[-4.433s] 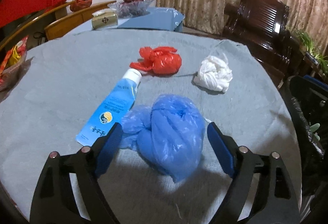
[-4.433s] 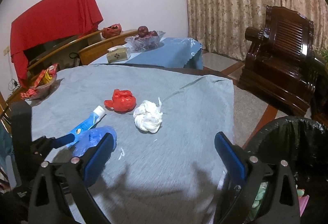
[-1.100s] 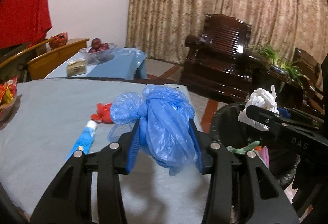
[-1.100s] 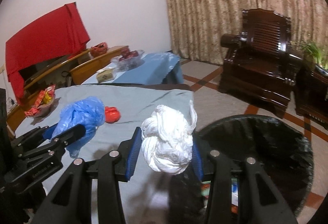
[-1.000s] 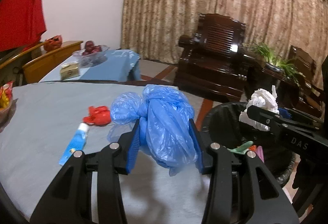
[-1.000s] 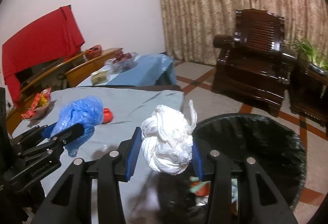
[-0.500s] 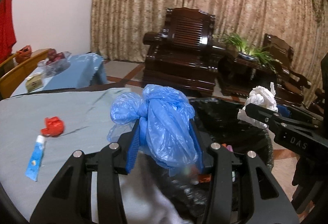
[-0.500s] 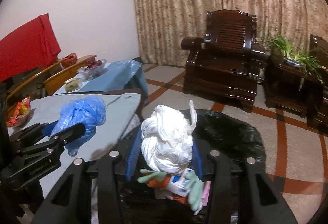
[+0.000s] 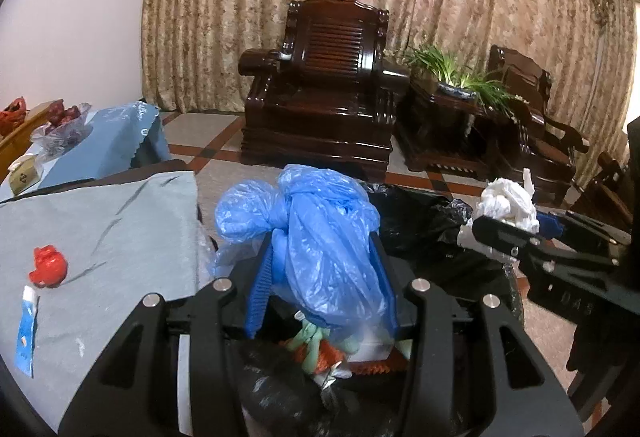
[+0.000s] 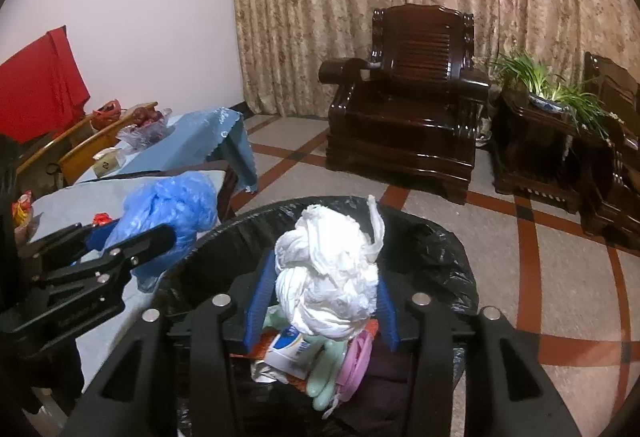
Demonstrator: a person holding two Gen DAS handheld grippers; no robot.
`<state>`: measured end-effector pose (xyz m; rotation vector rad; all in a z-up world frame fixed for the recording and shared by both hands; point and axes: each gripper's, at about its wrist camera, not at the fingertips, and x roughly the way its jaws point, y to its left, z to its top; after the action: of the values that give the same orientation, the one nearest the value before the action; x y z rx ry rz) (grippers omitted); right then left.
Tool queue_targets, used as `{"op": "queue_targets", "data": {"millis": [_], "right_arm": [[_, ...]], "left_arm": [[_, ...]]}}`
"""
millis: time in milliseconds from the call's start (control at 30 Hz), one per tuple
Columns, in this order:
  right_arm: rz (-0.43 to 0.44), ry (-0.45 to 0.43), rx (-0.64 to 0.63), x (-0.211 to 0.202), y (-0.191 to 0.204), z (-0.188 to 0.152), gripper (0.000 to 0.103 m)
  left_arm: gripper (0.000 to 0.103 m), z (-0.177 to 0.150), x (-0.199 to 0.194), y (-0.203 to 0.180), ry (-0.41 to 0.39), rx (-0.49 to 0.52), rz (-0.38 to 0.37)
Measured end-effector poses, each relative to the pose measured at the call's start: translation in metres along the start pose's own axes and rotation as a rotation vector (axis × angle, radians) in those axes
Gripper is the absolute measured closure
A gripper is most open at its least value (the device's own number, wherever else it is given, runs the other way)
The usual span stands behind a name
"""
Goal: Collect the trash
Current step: 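Carry the blue bag and white tissue over the bin and release both, then move both open tools back over the table toward the red bag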
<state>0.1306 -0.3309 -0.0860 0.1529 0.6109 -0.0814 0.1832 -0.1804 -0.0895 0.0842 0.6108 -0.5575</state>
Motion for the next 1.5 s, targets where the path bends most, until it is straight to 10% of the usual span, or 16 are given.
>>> {"op": "queue_targets", "data": {"millis": [467,1500], "right_arm": [[-0.047,-0.022,0.061,-0.01,-0.023,-0.01,0.007],[0.182,-0.004,-0.105,0.007,0.128,-0.001,0.006]], "left_arm": [[0.023,-0.008,0.006,0.004,0.01,-0.019,-0.058],[0.013,-0.042,-0.117,0.157,-0.06,-0.171,0.317]]}}
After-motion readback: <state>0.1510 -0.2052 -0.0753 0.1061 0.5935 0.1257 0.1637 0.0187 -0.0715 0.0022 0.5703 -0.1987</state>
